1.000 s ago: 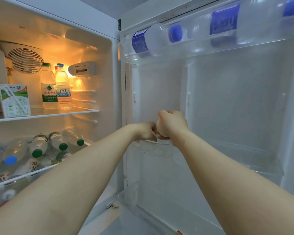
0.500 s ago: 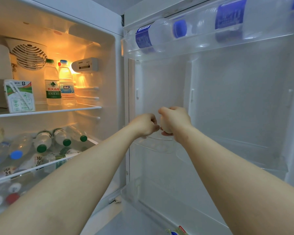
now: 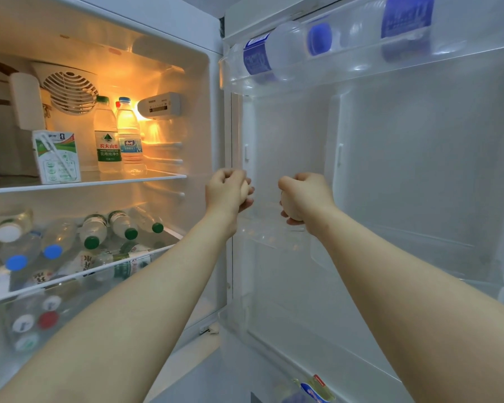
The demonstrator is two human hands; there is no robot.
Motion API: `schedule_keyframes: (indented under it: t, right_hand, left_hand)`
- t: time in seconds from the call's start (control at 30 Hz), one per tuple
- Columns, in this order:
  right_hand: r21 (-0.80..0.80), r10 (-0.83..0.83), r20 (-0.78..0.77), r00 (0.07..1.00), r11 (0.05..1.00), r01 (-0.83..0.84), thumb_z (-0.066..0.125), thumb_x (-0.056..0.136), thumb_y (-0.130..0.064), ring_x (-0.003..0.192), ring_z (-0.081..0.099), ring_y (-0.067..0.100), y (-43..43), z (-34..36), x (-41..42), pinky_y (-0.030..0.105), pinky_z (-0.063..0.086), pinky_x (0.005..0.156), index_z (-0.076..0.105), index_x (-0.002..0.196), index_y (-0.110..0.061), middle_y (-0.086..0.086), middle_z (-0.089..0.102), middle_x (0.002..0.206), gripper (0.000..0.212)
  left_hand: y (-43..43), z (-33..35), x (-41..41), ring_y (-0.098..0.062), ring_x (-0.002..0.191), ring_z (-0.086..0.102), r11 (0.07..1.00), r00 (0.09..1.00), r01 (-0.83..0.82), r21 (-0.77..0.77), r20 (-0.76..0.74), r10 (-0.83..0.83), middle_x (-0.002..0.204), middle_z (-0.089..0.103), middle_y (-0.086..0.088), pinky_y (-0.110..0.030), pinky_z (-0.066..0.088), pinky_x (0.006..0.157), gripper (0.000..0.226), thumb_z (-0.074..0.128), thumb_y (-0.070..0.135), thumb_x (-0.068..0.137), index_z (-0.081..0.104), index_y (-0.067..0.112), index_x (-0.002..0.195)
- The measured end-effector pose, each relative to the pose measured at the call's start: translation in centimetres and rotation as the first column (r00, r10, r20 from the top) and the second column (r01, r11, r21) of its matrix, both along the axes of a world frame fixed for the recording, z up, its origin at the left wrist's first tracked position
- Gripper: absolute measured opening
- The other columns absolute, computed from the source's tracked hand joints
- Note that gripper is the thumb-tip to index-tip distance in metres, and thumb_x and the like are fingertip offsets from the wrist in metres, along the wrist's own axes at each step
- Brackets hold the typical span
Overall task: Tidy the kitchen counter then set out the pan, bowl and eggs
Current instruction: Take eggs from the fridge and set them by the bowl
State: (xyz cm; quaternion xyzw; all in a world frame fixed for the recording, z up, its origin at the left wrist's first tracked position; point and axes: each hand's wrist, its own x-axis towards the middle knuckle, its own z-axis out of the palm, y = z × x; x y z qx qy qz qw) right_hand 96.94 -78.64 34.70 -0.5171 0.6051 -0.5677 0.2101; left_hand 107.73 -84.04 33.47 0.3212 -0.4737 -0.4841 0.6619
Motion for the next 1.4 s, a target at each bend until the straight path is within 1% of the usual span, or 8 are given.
schedule_keyframes:
  t: [0.1,0.2,0.3,0.37,0.5,0.67,1.03,1.4]
  right_hand:
    - [-0.096,-0.022,-0.079,0.997,0.995,0.015,0.047,0.081,-0.016,0.057,0.055,0.024,0.1,0.1,0.1,0.022,0.042,0.046,0.046,0.069,-0.012,0.007,0.054,0.067,0.013]
    - [-0.276,-0.063,-0.136,0.989,0.961,0.023,0.046,0.077,-0.017,0.063,0.053,0.025,1.4,0.5,0.7,0.038,0.050,0.056,0.045,0.063,-0.014,0.005,0.051,0.064,0.014]
    - [-0.445,-0.023,-0.055,0.998,0.896,-0.004,0.049,0.076,-0.019,0.069,0.058,0.032,4.0,-0.1,2.6,0.043,0.052,0.063,0.042,0.056,-0.023,-0.003,0.049,0.059,0.022]
    - [-0.459,0.084,0.110,0.990,0.888,-0.024,0.049,0.078,-0.018,0.064,0.060,0.032,5.7,-0.7,3.8,0.036,0.052,0.052,0.041,0.055,-0.022,0.002,0.052,0.060,0.025]
    - [-0.290,0.377,0.560,0.738,0.923,-0.252,0.047,0.086,-0.010,0.036,0.051,0.014,8.9,-3.7,4.9,0.017,0.037,0.040,0.047,0.065,-0.012,0.007,0.052,0.063,0.021]
    - [-0.107,0.446,0.716,0.537,0.830,-0.547,0.049,0.086,-0.013,0.036,0.051,0.012,12.9,-9.4,7.3,0.017,0.038,0.038,0.053,0.077,-0.012,0.006,0.055,0.066,0.011]
    - [0.116,0.507,0.817,0.273,0.319,-0.941,0.048,0.087,-0.012,0.035,0.051,0.014,28.4,-15.8,17.5,0.015,0.037,0.037,0.050,0.074,-0.011,0.007,0.056,0.062,0.013]
    - [0.212,0.554,0.833,0.014,-0.295,-0.932,0.052,0.087,-0.016,0.047,0.052,0.018,55.5,-16.9,22.2,0.019,0.040,0.039,0.055,0.078,-0.010,0.009,0.059,0.069,0.011]
  left_hand:
    - [1.4,0.2,1.0,-0.011,0.051,0.051,0.991,0.965,0.061,0.117,-0.259,-0.029,0.067,0.052,-0.004,-0.014,0.040,0.040,0.009,0.049,0.008,0.088,0.049,0.011,0.080]
    - [3.7,0.3,2.5,-0.011,0.044,0.049,0.972,0.918,0.118,0.201,-0.396,-0.029,0.062,0.051,-0.004,-0.013,0.039,0.036,0.011,0.050,0.008,0.084,0.050,0.009,0.074]
    - [6.6,0.0,4.4,-0.012,0.047,0.048,0.961,0.884,0.108,0.254,-0.467,0.024,0.063,0.050,-0.006,-0.013,0.041,0.035,0.011,0.051,0.009,0.084,0.049,0.007,0.073]
    - [8.8,-0.5,5.5,-0.013,0.050,0.048,0.965,0.865,0.082,0.251,-0.499,0.056,0.061,0.050,-0.006,-0.013,0.041,0.035,0.012,0.051,0.008,0.084,0.049,0.006,0.073]
    - [13.7,-2.5,6.9,-0.011,0.051,0.047,0.971,0.821,-0.021,0.239,-0.550,0.153,0.063,0.049,-0.005,-0.012,0.041,0.036,0.013,0.048,0.007,0.087,0.048,0.007,0.073]
    - [21.1,-7.4,8.3,-0.012,0.055,0.049,0.919,0.746,-0.210,0.333,-0.553,0.371,0.065,0.053,-0.005,-0.013,0.043,0.040,0.012,0.049,0.008,0.088,0.051,0.008,0.076]
    - [42.2,-12.6,13.5,-0.011,0.055,0.051,0.630,0.362,-0.615,0.475,-0.539,0.760,0.064,0.053,-0.003,-0.012,0.043,0.041,0.018,0.049,0.010,0.090,0.050,0.011,0.072]
    - [71.5,-14.0,12.4,-0.014,0.060,0.054,0.162,-0.176,-0.826,0.539,-0.521,0.835,0.069,0.056,-0.007,-0.015,0.047,0.043,0.013,0.052,0.008,0.088,0.054,0.007,0.076]
